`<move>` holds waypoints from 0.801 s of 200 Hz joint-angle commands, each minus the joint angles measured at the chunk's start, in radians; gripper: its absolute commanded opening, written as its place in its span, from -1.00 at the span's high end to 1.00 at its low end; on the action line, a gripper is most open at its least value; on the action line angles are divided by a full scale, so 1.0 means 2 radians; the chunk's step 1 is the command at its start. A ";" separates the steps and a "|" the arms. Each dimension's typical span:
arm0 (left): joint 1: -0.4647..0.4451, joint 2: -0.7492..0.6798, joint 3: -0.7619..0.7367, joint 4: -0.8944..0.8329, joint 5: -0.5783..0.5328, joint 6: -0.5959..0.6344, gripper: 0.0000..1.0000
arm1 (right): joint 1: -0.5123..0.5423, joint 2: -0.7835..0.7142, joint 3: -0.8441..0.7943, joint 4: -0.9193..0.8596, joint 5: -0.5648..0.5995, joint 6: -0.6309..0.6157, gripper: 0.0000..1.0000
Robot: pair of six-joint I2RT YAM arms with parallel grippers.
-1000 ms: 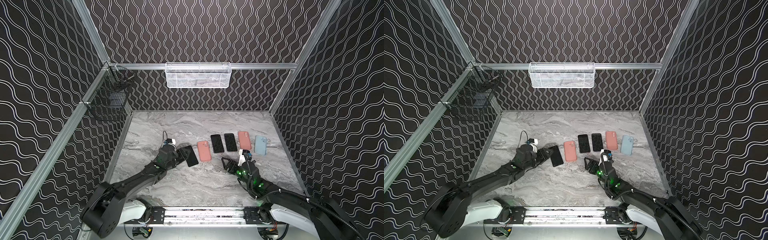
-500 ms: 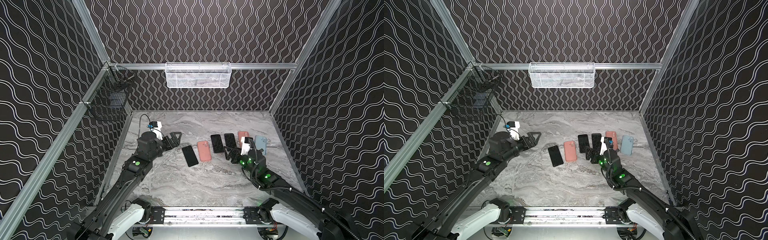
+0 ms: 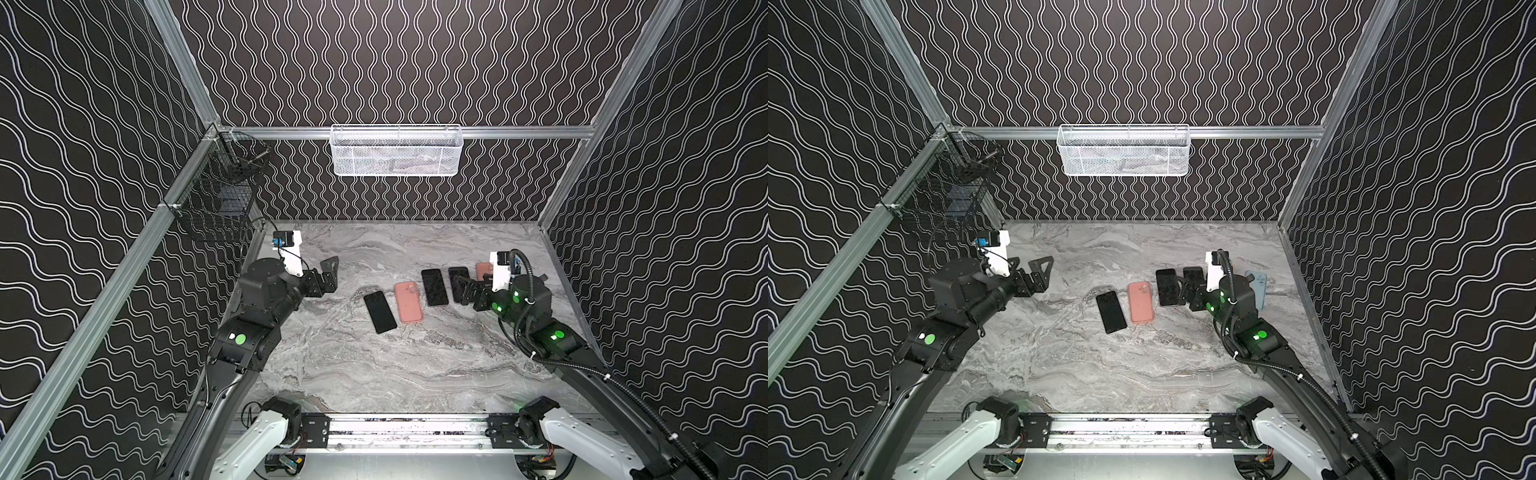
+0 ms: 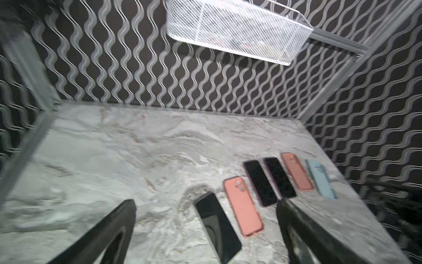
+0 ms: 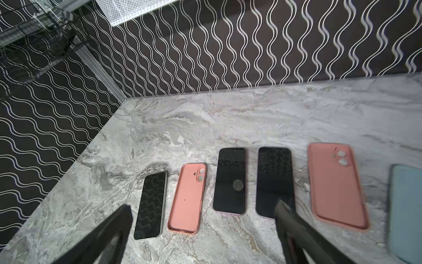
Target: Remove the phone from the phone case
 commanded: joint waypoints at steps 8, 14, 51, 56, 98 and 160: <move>0.003 0.000 -0.015 0.015 -0.071 0.082 -0.98 | 0.000 -0.006 0.016 -0.036 0.048 -0.023 -0.98; 0.005 0.003 -0.018 0.015 -0.072 0.087 -0.98 | -0.001 -0.004 0.022 -0.044 0.063 -0.021 -0.98; 0.021 0.001 -0.043 0.034 -0.072 0.091 -0.98 | -0.001 -0.004 0.032 -0.052 0.074 -0.067 -0.99; 0.024 -0.003 -0.048 0.040 -0.074 0.090 -0.98 | 0.000 -0.003 0.035 -0.055 0.078 -0.070 -0.98; 0.032 -0.043 -0.143 0.163 -0.099 0.147 -0.98 | 0.000 0.000 0.045 -0.074 0.158 -0.108 -0.98; 0.051 -0.015 -0.296 0.393 -0.100 0.115 -0.98 | -0.002 -0.040 -0.010 0.000 0.203 -0.102 -0.99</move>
